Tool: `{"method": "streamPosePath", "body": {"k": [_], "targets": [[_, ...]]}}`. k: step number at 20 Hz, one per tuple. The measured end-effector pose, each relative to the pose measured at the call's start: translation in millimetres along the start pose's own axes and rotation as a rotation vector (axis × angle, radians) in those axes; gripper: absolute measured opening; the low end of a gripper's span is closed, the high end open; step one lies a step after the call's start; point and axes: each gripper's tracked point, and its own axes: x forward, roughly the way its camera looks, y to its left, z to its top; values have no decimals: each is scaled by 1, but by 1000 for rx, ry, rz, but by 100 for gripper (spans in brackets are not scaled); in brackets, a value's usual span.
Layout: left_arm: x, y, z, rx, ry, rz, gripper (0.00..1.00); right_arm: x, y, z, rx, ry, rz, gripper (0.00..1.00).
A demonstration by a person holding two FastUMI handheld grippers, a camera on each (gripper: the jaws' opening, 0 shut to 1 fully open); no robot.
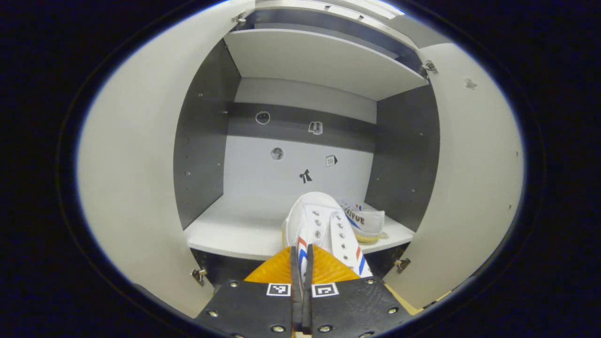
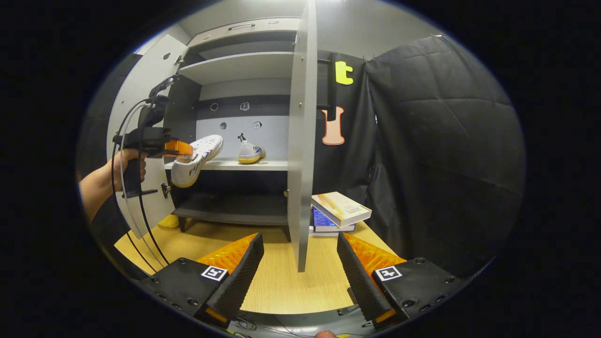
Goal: Grab one shoe with the right hand and put it into the shoe cabinet, grab the other shoe with the left hand and put it into the shoe cabinet; then close the right door with the right hand and the left door with the left hand.
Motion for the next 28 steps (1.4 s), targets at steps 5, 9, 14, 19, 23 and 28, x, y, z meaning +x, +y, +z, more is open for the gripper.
{"method": "streamPosePath", "body": {"k": [5, 9, 14, 19, 23, 28], "targets": [[53, 15, 26, 12, -22, 32, 1, -1, -17, -13, 4, 14, -38, 98], [90, 25, 35, 20, -21, 49, 2, 0, -28, -20, 14, 28, -70, 97], [131, 40, 35, 23, 6, 82, 2, 0, -39, -24, -7, 42, -106, 97], [155, 47, 15, 35, 68, 100, 1, -1, -47, -23, -9, 46, -126, 97], [159, 62, 32, 39, 8, 162, 2, 2, -48, -19, -12, 43, -121, 97], [134, 54, 30, 35, -2, 142, 22, 8, -49, -6, -9, 8, -109, 98]]}}
